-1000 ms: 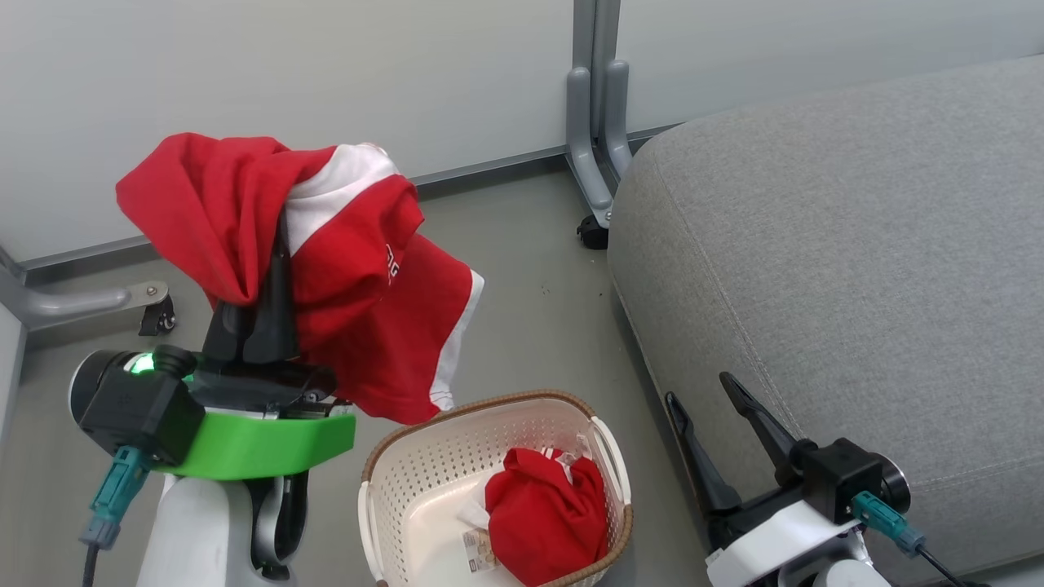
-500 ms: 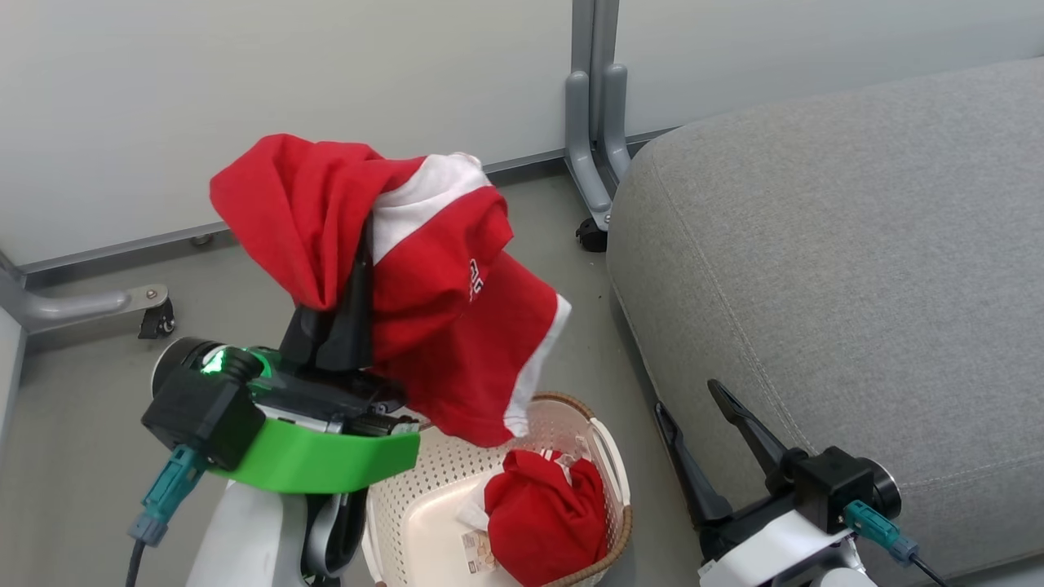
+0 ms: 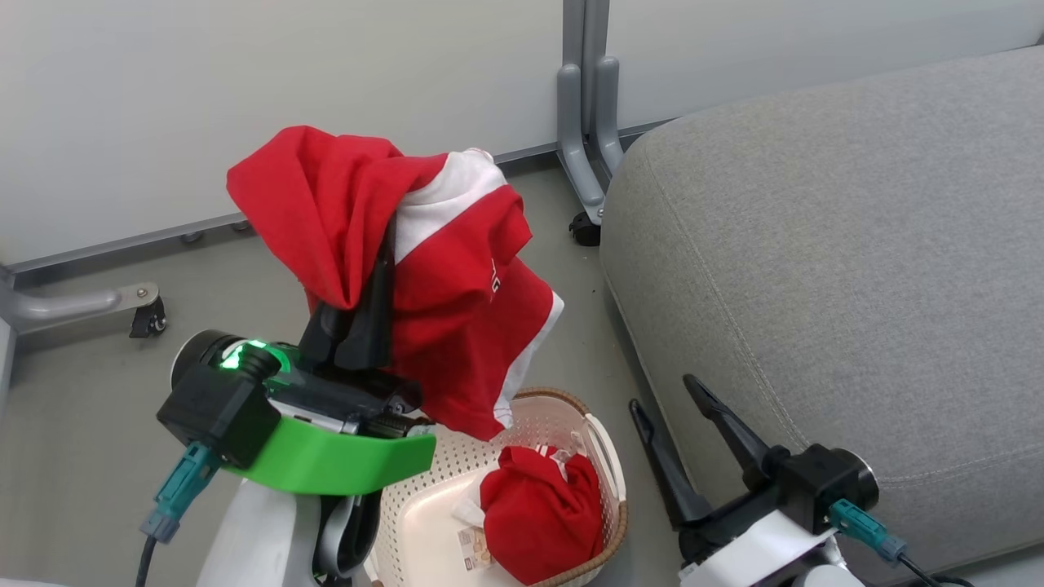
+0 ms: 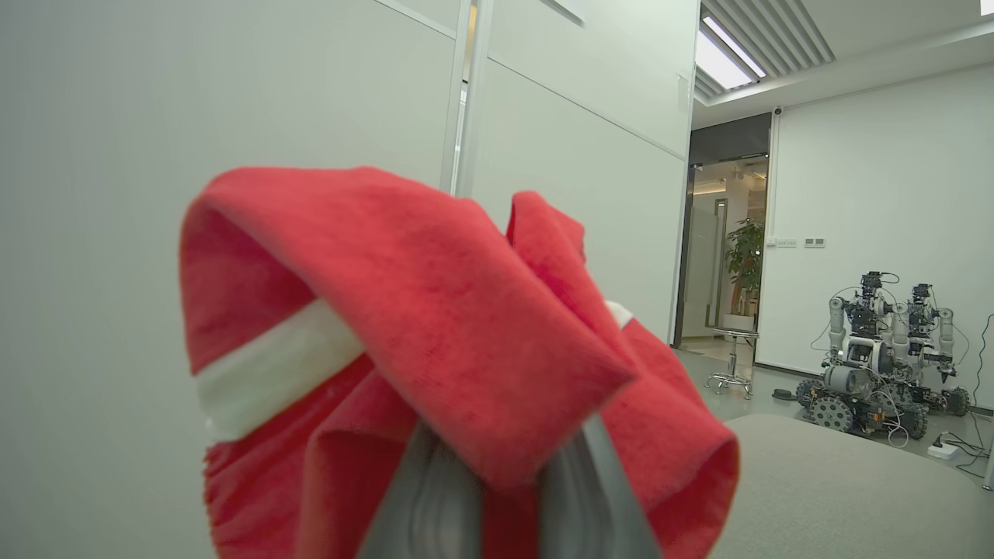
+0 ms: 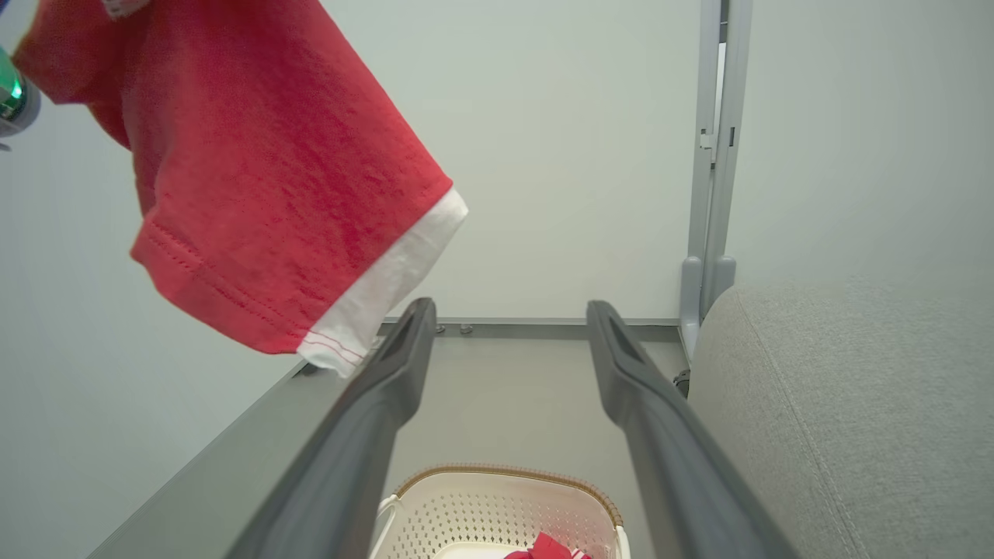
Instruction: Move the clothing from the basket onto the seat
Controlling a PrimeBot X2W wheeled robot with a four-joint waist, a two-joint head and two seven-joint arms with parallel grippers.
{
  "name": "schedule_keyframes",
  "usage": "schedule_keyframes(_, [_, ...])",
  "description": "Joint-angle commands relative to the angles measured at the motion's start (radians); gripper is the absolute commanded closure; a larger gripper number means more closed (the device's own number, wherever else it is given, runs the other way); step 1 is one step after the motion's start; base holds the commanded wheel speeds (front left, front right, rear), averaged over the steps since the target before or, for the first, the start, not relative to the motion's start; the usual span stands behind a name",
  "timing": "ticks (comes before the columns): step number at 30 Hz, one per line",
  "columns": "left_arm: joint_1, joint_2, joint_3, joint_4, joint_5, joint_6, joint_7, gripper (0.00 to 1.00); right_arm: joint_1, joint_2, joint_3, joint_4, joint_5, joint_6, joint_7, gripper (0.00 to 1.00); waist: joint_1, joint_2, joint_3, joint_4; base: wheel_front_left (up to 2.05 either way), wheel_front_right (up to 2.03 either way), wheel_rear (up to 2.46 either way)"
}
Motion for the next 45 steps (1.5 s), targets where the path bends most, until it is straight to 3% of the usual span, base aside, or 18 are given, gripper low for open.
schedule_keyframes(1, [-0.018,0.002,0.000,0.002,0.003,-0.005,-0.001,1.00,-0.014,-0.006,0.020,-0.018,0.014,0.000,-0.003,0.00,0.0001,0.0000,0.001,0.001,0.00,0.00,0.00])
schedule_keyframes(8, [-0.019,0.002,-0.015,0.013,-0.001,-0.007,-0.001,1.00,-0.054,-0.056,0.192,-0.109,0.084,0.000,-0.003,0.00,0.0001,0.0000,0.003,0.011,0.00,0.00,0.00])
schedule_keyframes(13, [-0.023,0.002,-0.031,0.017,-0.005,-0.007,-0.001,1.00,-0.104,-0.087,0.311,-0.101,0.011,0.000,-0.003,0.00,0.0001,0.0000,0.002,0.021,0.00,0.00,0.00])
schedule_keyframes(18, [-0.032,0.002,-0.065,0.014,-0.013,-0.007,-0.001,1.00,-0.135,-0.062,0.342,-0.059,-0.069,0.000,-0.003,0.00,0.0001,0.0000,0.003,0.031,0.00,0.00,0.00])
schedule_keyframes(32, [-0.030,0.003,-0.195,-0.009,-0.052,0.010,-0.001,1.00,-0.117,0.050,0.157,0.009,-0.244,0.000,-0.003,0.00,0.0001,0.0000,0.001,0.063,0.00,0.00,0.00])
schedule_keyframes(45, [-0.010,0.003,-0.306,0.042,-0.072,0.002,-0.001,1.00,-0.143,0.080,0.071,0.048,-0.332,0.000,-0.003,0.00,0.0001,0.0000,-0.003,0.069,0.00,0.00,0.00])
